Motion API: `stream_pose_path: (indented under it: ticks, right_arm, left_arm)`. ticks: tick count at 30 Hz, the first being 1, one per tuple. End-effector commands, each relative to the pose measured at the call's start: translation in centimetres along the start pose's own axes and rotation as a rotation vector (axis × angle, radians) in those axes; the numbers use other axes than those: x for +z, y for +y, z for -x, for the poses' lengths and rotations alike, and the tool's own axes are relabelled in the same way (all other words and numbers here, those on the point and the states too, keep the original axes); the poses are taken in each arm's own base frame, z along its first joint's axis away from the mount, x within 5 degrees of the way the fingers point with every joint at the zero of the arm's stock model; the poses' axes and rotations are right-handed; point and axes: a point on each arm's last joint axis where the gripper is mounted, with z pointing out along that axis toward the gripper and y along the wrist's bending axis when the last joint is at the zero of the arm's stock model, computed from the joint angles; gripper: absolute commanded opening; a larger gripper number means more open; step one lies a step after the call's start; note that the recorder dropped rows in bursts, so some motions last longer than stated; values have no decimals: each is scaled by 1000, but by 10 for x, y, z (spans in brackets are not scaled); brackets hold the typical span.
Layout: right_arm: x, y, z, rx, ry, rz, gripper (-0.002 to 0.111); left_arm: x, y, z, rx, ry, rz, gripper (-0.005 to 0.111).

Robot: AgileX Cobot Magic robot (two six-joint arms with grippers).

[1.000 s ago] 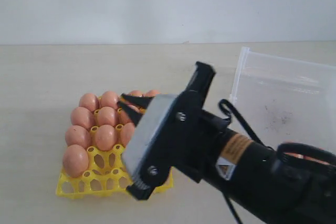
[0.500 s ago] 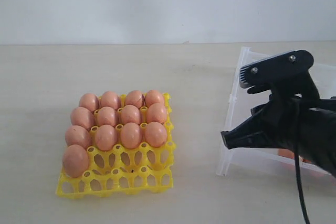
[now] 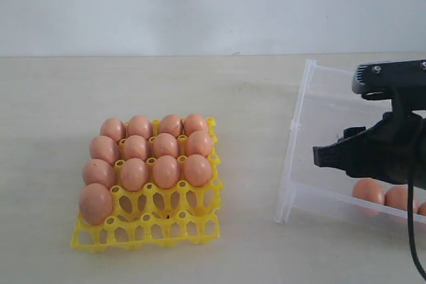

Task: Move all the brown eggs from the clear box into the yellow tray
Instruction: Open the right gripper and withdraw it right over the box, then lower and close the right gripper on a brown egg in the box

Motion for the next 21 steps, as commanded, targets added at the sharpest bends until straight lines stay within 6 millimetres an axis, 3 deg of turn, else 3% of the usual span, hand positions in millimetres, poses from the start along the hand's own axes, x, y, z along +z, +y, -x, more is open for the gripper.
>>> stream_pose_path:
  ticks: [1,5,7,12,17,21]
  right_arm:
    - [4,-5,-8,118,53,100,41]
    - [8,-16,-18,160,85,56,30]
    - [9,-23,-24,191,103,31,29]
    - [10,-31,-33,183,125,-22,47]
    - [10,-34,-31,189,112,-57,47]
    - [24,-28,-29,158,155,-66,47]
  left_arm:
    - [0,0,0,-5,-4,-4,4]
    - [0,0,0,-5,-4,-4,4]
    - [0,0,0,-5,-4,-4,4]
    - [0,0,0,-5,-4,-4,4]
    - [0,0,0,-5,-4,-4,4]
    - [0,0,0,-5,-4,-4,4]
